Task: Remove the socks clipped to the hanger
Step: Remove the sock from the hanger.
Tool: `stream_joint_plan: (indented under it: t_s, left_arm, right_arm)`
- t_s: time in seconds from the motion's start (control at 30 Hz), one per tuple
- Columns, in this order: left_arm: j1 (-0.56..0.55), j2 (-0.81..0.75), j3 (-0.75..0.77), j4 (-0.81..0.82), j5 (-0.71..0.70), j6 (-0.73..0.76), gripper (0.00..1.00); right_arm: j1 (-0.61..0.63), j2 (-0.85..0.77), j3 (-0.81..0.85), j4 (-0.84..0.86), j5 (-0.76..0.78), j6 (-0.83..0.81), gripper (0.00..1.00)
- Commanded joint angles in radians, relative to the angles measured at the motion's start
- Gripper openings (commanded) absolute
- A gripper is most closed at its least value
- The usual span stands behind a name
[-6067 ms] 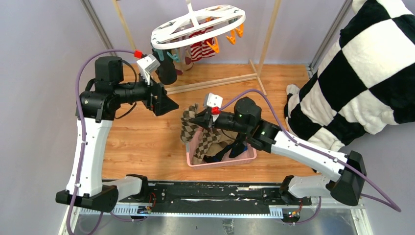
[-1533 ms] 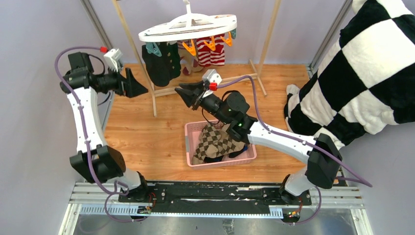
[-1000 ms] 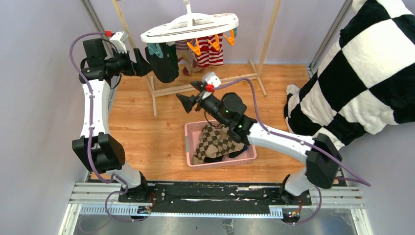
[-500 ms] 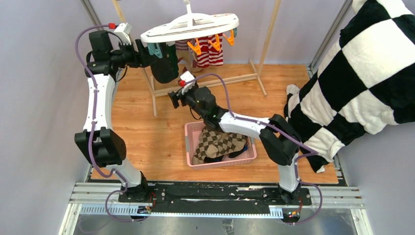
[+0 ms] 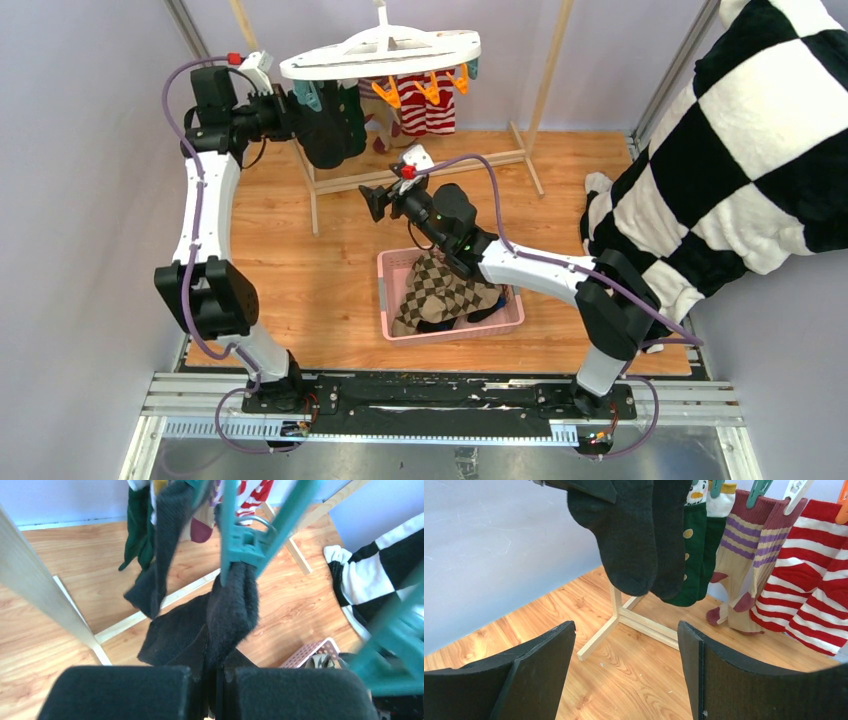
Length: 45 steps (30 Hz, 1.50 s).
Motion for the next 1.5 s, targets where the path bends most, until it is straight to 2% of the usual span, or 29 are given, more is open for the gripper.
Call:
stream_joint_plan:
  t_s: [0.0, 0.13, 0.23, 0.4, 0.77, 1.0, 1.1, 1.17, 1.2, 1.23, 1.33, 1.37, 1.4, 1.47]
  left_arm:
    - [-0.012, -0.141, -0.040, -0.042, -0.054, 0.055, 0.00]
    - [-0.020, -0.239, -0.090, -0.072, -0.069, 0.058, 0.00]
    - [-0.044, -0.300, -0.119, -0.082, -0.065, 0.034, 0.00]
    - [-0.088, -0.359, -0.136, -0.087, -0.065, -0.036, 0.00]
    - [-0.178, -0.434, -0.156, -0.089, -0.094, -0.158, 0.01]
    - [-0.222, -0.461, -0.184, -0.089, -0.086, -0.243, 0.09]
    - [-0.228, -0.458, -0.185, -0.089, -0.083, -0.269, 0.11]
    - [-0.228, -0.460, -0.184, -0.090, -0.082, -0.282, 0.14]
    - [-0.228, -0.460, -0.183, -0.088, -0.078, -0.288, 0.17]
    - [-0.228, -0.461, -0.182, -0.087, -0.073, -0.294, 0.22]
    - [-0.228, -0.466, -0.173, -0.087, -0.063, -0.303, 0.35]
    - [-0.229, -0.471, -0.172, -0.086, -0.063, -0.304, 0.43]
    - [-0.227, -0.477, -0.172, -0.086, -0.067, -0.303, 0.56]
    - [-0.226, -0.495, -0.174, -0.092, -0.077, -0.291, 0.87]
  right_arm:
    - [-0.002, -0.001, 0.034, 0.015, -0.029, 0.013, 0.81]
    - [0.007, 0.028, 0.101, 0.023, -0.076, 0.039, 0.84]
    - [0.029, 0.049, 0.151, 0.041, -0.108, 0.025, 0.91]
    - [0.084, 0.068, 0.197, 0.089, -0.156, -0.094, 0.98]
    - [0.124, 0.087, 0.240, 0.093, -0.084, -0.212, 0.99]
    - [0.125, 0.140, 0.325, 0.080, 0.010, -0.267, 0.97]
    - [0.126, 0.166, 0.360, 0.092, 0.073, -0.298, 0.93]
    - [0.123, 0.169, 0.364, 0.113, 0.105, -0.310, 0.87]
    - [0.123, 0.168, 0.362, 0.120, 0.109, -0.312, 0.77]
    - [0.121, 0.161, 0.358, 0.123, 0.105, -0.314, 0.66]
    - [0.119, 0.134, 0.321, 0.132, 0.077, -0.313, 0.21]
    - [0.119, 0.123, 0.308, 0.129, 0.070, -0.309, 0.09]
    - [0.118, 0.109, 0.297, 0.122, 0.063, -0.302, 0.02]
    - [0.116, 0.079, 0.266, 0.105, 0.045, -0.277, 0.00]
